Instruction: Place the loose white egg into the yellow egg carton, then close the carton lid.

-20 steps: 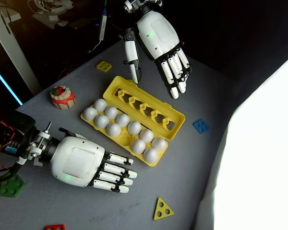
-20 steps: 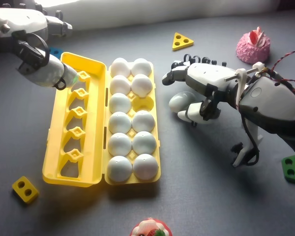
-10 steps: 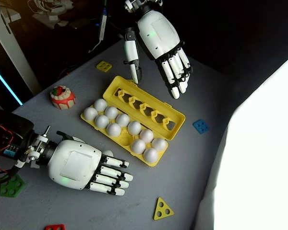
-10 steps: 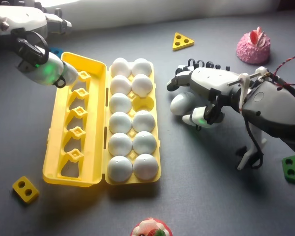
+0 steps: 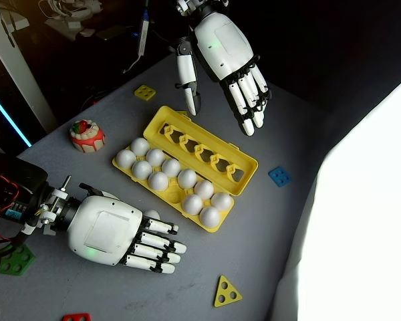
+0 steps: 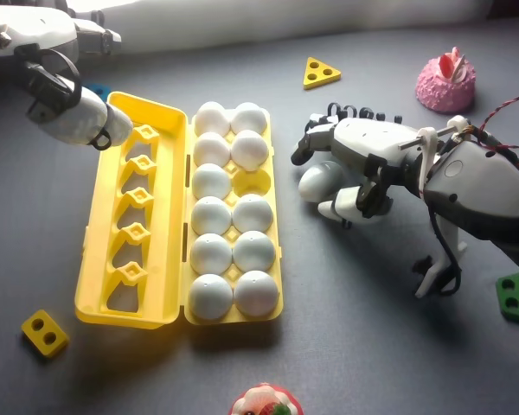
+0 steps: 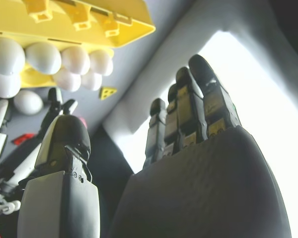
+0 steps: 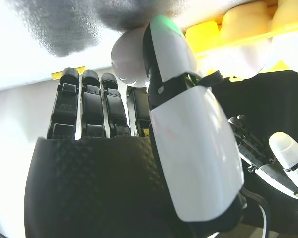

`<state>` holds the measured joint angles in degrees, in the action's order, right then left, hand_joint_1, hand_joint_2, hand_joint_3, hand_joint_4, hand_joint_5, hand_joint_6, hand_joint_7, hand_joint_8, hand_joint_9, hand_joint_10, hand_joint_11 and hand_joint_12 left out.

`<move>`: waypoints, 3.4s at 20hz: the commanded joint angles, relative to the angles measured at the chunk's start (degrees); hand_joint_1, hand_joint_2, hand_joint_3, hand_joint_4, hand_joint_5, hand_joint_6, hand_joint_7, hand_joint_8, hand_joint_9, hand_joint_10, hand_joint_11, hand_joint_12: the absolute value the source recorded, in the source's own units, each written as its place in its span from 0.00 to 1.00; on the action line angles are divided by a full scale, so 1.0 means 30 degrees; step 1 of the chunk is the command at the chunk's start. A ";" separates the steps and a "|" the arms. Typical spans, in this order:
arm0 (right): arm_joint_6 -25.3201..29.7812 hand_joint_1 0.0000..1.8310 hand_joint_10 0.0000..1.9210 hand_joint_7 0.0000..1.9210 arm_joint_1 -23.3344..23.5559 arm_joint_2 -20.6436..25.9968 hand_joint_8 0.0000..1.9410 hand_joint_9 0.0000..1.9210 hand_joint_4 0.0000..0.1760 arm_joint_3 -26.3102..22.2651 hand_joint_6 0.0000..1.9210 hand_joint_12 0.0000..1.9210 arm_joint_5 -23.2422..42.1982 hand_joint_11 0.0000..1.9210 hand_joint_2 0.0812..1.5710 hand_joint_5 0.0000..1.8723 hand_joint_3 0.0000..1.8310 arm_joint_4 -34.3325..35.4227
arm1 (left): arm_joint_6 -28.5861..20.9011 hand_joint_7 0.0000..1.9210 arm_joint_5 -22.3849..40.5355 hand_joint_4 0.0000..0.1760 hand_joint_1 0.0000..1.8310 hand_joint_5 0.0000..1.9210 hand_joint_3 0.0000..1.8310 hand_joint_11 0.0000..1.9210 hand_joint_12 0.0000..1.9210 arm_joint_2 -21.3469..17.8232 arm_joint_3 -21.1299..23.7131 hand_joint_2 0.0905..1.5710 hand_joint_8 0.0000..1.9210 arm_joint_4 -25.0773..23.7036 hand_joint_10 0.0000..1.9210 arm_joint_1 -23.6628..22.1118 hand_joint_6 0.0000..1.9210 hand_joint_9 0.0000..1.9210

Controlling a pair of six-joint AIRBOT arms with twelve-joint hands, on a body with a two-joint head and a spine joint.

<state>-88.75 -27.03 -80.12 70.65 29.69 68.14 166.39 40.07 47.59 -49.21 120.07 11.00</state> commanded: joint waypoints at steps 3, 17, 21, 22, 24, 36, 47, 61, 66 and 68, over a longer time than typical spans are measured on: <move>0.0086 0.69 0.00 0.00 0.0284 0.0015 0.00 0.00 0.00 0.0002 0.28 0.00 0.0985 0.00 0.72 0.20 0.00 -0.0717 | -0.0021 0.07 -0.0413 0.37 0.32 0.07 0.00 0.00 0.42 -0.0099 -0.0031 0.75 0.00 -0.1053 0.00 -0.0271 0.00 0.11; 0.0130 0.62 0.02 0.09 0.0321 0.0021 0.01 0.04 0.00 -0.0056 0.46 0.01 0.1002 0.02 0.72 0.26 0.00 -0.0719 | -0.0021 0.05 -0.0396 0.40 0.30 0.05 0.00 0.00 0.37 -0.0101 -0.0061 0.76 0.00 -0.1053 0.00 -0.0328 0.00 0.10; 0.0130 0.58 0.05 0.16 0.0302 0.0027 0.01 0.08 0.00 -0.0056 0.59 0.41 0.1029 0.00 0.73 0.42 0.00 -0.0721 | -0.0021 0.05 -0.0386 0.39 0.31 0.05 0.00 0.00 0.38 -0.0101 -0.0084 0.76 0.00 -0.1053 0.00 -0.0368 0.00 0.10; 0.0130 0.60 0.08 0.23 0.0294 0.0027 0.01 0.08 0.00 -0.0056 0.64 0.43 0.1029 0.00 0.75 0.44 0.00 -0.0721 | -0.0021 0.07 -0.0379 0.32 0.31 0.07 0.00 0.00 0.42 -0.0101 -0.0084 0.76 0.00 -0.1053 0.00 -0.0381 0.00 0.11; 0.0130 0.60 0.08 0.25 0.0292 0.0027 0.01 0.08 0.00 -0.0058 0.67 0.32 0.1029 0.00 0.76 0.43 0.00 -0.0721 | -0.0021 0.07 -0.0356 0.37 0.32 0.06 0.00 0.00 0.40 -0.0101 -0.0084 0.75 0.00 -0.1053 0.00 -0.0404 0.00 0.11; 0.3359 0.60 0.10 0.26 0.1658 0.0594 0.00 0.08 0.00 -0.1790 0.67 0.25 0.4415 0.00 0.76 0.43 0.00 -0.3729 | -0.0021 0.06 -0.0348 0.40 0.32 0.06 0.00 0.00 0.40 -0.0099 -0.0155 0.75 0.00 -0.1055 0.00 -0.0500 0.00 0.11; 1.0038 0.61 0.12 0.27 0.0920 -0.0974 0.00 0.05 0.00 -0.0289 0.64 0.27 0.6648 0.00 0.75 0.45 0.00 -0.7075 | -0.0021 0.06 -0.0310 0.34 0.29 0.06 0.00 0.00 0.39 -0.0099 -0.0208 0.76 0.00 -0.1053 0.00 -0.0595 0.00 0.10; 1.2479 0.61 0.16 0.28 0.0011 -0.2584 0.01 0.06 0.00 0.1168 0.61 0.23 0.6734 0.00 0.73 0.47 0.00 -0.8001 | -0.0024 0.08 -0.0184 0.38 0.34 0.08 0.00 0.00 0.40 -0.0099 -0.0252 0.75 0.00 -0.1051 0.00 -0.0637 0.00 0.12; 1.2534 0.61 0.19 0.25 -0.0134 -0.2886 0.00 0.04 0.00 0.1279 0.64 0.21 0.6808 0.00 0.74 0.45 0.00 -0.8036 | -0.0024 0.06 -0.0184 0.31 0.33 0.06 0.00 0.00 0.36 -0.0099 -0.0250 0.76 0.00 -0.1051 0.00 -0.0637 0.00 0.09; 1.2534 0.61 0.19 0.25 -0.0178 -0.3002 0.00 0.03 0.00 0.1375 0.64 0.21 0.6837 0.00 0.75 0.44 0.00 -0.8036 | -0.0024 0.05 -0.0184 0.34 0.29 0.05 0.00 0.00 0.38 -0.0099 -0.0254 0.77 0.00 -0.1051 0.00 -0.0637 0.00 0.10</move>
<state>-51.83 -27.68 -89.14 74.61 44.88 46.68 166.34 41.01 47.59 -49.63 120.14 9.98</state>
